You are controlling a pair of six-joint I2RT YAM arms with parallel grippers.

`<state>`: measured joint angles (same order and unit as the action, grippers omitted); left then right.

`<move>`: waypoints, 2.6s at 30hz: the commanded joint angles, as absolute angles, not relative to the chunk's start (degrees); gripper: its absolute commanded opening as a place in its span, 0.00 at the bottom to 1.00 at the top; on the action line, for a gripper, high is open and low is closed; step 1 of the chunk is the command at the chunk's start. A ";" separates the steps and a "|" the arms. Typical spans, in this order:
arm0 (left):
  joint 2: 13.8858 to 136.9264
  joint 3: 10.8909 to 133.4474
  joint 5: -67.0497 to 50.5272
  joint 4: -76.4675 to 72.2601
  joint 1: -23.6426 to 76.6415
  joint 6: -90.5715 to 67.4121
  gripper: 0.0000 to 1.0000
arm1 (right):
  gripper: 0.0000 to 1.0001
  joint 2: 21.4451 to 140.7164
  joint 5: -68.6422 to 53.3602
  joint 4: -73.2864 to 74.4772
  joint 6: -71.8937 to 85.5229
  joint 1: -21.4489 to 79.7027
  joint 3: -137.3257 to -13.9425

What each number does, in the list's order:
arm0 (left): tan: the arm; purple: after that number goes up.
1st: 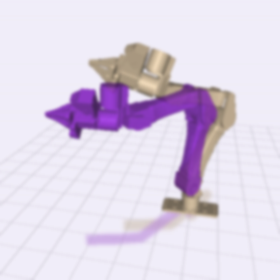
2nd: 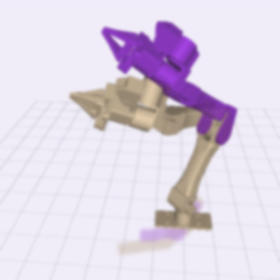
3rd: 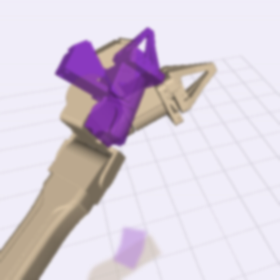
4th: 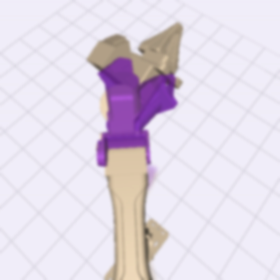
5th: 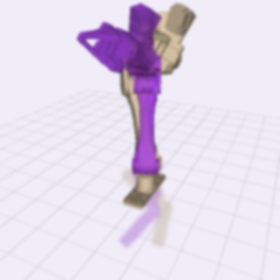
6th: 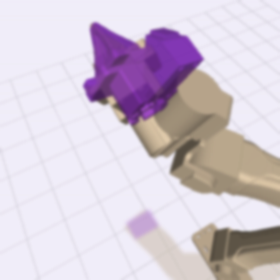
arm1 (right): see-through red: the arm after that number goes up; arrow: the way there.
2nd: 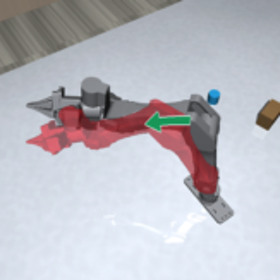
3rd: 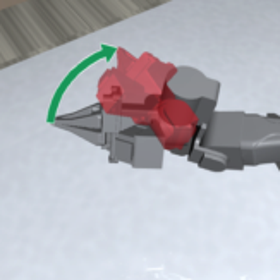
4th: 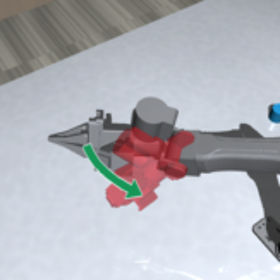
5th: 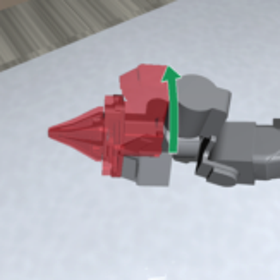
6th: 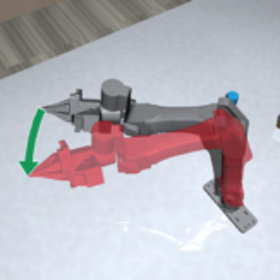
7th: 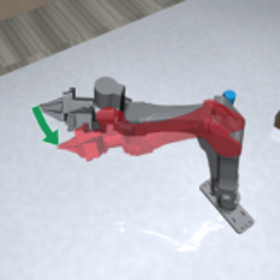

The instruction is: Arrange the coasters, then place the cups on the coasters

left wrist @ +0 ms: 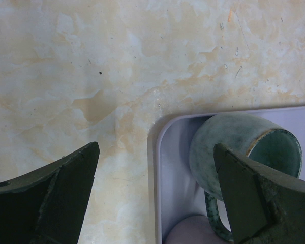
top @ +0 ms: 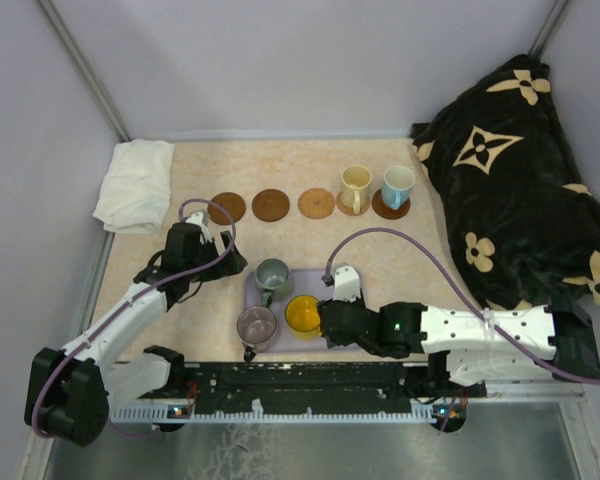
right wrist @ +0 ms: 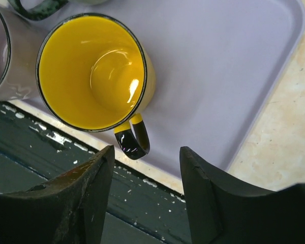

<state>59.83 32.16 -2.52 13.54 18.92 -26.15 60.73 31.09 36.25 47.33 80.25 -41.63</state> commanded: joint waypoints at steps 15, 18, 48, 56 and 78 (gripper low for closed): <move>59.63 31.51 -2.22 13.19 19.16 -26.72 1.00 | 0.55 71.66 26.94 27.90 40.98 80.67 -44.30; 59.69 31.46 -2.28 13.11 19.16 -26.78 1.00 | 0.55 73.71 27.11 27.65 40.73 80.68 -44.76; 61.18 31.44 -2.90 11.92 19.16 -26.58 1.00 | 0.00 75.82 44.73 45.00 52.31 79.59 -53.66; 61.20 31.16 -3.02 11.36 19.16 -26.88 1.00 | 0.00 71.99 43.30 32.30 41.79 65.82 -53.37; 65.92 30.57 -6.55 6.26 19.16 -27.16 1.00 | 0.00 108.70 39.71 17.82 26.47 46.51 -88.86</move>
